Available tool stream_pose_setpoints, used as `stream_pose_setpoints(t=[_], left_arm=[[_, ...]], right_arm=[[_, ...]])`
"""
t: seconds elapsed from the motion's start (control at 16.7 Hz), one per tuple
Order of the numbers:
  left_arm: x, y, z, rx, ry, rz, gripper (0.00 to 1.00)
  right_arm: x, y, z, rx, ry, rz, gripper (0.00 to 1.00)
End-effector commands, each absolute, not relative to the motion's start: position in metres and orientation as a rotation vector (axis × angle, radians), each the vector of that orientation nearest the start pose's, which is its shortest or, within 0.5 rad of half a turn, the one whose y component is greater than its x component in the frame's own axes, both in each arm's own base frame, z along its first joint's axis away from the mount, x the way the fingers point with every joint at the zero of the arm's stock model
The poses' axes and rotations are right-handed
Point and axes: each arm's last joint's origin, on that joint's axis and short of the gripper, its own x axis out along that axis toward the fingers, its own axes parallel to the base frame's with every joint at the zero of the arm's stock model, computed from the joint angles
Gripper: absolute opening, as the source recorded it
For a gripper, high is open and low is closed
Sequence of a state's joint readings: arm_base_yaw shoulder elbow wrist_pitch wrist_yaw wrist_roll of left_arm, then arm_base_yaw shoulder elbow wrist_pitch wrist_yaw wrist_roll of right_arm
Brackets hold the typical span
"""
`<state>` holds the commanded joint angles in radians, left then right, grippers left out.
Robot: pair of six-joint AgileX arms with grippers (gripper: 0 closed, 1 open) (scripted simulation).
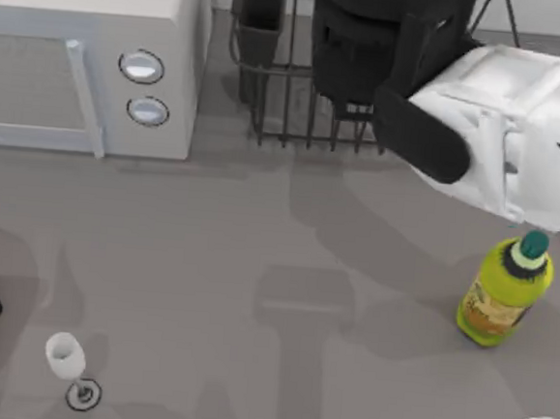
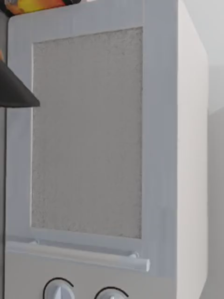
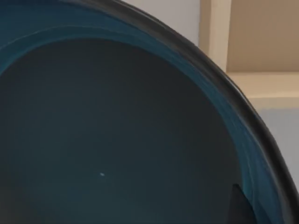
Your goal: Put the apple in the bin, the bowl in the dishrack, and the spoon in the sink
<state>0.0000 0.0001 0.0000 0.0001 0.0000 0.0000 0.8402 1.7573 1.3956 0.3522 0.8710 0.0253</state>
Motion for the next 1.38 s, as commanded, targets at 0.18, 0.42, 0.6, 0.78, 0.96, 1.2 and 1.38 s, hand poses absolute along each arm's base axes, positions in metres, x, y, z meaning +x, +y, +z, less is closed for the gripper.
stream_pose_setpoints(t=[0.18, 0.42, 0.6, 0.78, 0.96, 1.2, 1.38], left_arm=[[0.106, -0.001, 0.16, 0.0, 0.0, 0.0, 1.0], [0.106, -0.001, 0.16, 0.0, 0.0, 0.0, 1.0], [0.106, -0.001, 0.16, 0.0, 0.0, 0.0, 1.0], [0.106, -0.001, 0.16, 0.0, 0.0, 0.0, 1.0], [0.106, -0.001, 0.16, 0.0, 0.0, 0.0, 1.0], [0.106, -0.001, 0.16, 0.0, 0.0, 0.0, 1.0], [0.106, -0.001, 0.16, 0.0, 0.0, 0.0, 1.0]], right_arm=[[0.34, 0.29, 0.275, 0.025, -0.024, -0.01, 0.0], [0.38, 0.264, 0.223, 0.003, -0.003, -0.01, 0.0], [0.382, 0.262, 0.219, 0.0, 0.0, -0.01, 0.0], [0.382, 0.262, 0.219, 0.0, 0.0, -0.01, 0.08], [0.382, 0.262, 0.219, 0.0, 0.0, -0.01, 0.3], [0.382, 0.262, 0.219, 0.0, 0.0, -0.01, 0.6], [0.382, 0.262, 0.219, 0.0, 0.0, -0.01, 0.83]])
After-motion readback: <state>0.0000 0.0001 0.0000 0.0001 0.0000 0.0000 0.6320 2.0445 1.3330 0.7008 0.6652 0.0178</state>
